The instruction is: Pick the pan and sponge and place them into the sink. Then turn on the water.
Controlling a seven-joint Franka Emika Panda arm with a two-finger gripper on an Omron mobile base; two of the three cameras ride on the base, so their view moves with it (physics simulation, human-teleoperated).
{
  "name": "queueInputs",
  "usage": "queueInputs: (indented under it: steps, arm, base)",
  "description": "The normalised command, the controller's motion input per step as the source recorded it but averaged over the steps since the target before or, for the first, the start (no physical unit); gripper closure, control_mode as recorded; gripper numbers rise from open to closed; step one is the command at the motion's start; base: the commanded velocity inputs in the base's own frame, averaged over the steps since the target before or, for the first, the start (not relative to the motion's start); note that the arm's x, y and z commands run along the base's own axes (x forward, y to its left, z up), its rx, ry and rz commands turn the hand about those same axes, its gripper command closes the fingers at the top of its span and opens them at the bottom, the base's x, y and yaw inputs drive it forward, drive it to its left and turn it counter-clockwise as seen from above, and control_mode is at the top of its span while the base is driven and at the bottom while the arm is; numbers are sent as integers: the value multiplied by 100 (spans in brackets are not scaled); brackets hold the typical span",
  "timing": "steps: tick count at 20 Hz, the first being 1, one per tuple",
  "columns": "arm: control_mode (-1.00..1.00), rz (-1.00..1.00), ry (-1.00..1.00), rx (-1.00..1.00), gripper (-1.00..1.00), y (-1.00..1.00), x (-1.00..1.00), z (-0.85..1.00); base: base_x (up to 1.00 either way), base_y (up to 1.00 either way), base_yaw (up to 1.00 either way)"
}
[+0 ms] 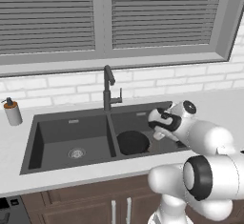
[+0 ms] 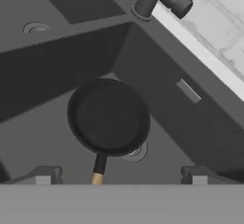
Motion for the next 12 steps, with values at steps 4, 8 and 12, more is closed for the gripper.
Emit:
queueInputs:
  steps: [4, 8, 12]
  arm:
    - [-100, -6, 18, 0, -100, -34, 0, 100]
    - [-100, -16, 24, 0, -100, -53, -10, 83]
    - [-100, -33, 24, 1, -100, -64, -31, 28]
  base:
    - [0, 0, 0]
    - [0, 0, 0]
    - [0, 0, 0]
